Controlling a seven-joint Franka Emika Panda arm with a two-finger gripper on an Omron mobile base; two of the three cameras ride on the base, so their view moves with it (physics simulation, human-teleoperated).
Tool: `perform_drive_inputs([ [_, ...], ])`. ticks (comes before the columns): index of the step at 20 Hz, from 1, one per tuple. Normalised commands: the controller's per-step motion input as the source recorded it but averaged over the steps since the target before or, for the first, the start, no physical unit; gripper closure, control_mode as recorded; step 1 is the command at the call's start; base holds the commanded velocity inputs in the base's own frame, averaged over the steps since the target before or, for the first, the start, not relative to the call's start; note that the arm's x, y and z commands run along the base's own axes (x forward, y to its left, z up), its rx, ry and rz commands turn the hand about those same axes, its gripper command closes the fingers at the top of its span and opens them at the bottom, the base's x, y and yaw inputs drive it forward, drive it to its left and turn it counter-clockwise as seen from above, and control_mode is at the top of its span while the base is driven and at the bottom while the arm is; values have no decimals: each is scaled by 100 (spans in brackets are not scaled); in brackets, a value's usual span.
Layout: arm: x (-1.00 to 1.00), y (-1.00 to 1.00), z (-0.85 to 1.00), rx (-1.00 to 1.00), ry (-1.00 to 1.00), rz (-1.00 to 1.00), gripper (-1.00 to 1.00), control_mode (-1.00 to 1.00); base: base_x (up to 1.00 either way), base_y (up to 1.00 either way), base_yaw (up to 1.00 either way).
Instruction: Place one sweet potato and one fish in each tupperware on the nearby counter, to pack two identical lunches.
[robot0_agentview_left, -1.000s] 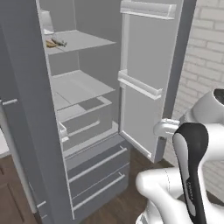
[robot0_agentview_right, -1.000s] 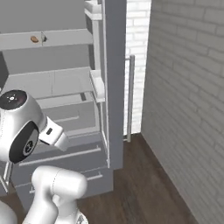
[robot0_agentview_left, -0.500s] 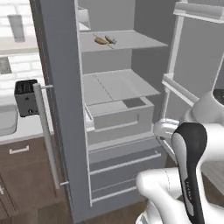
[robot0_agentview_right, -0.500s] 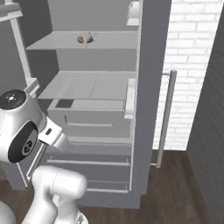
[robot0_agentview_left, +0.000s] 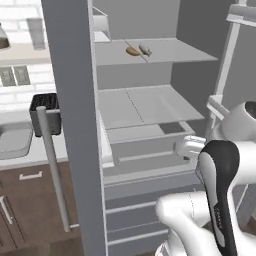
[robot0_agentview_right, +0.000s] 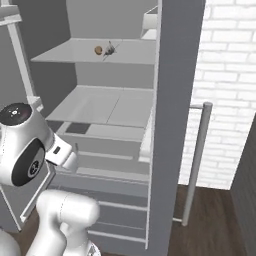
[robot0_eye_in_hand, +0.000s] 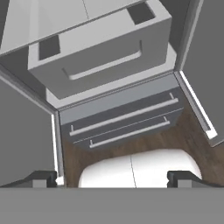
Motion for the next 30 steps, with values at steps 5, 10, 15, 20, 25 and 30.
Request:
perform_drive_inputs([
  [5, 0, 0, 0, 0, 0, 0, -100, 100, 80, 0, 0],
  [10, 3, 0, 2, 0, -6, 1, -100, -100, 38, 0, 0],
  [15, 0, 0, 48, -1, -15, 4, -100, -100, 0, 0, 0],
  [20, 0, 0, 64, -11, -19, 8, -100, -100, 0, 0, 0],
  [25, 1, 0, 82, -9, -31, 19, -100, -100, 0, 0, 0],
  [30, 8, -1, 58, -3, -29, 19, -100, -100, 0, 0, 0],
])
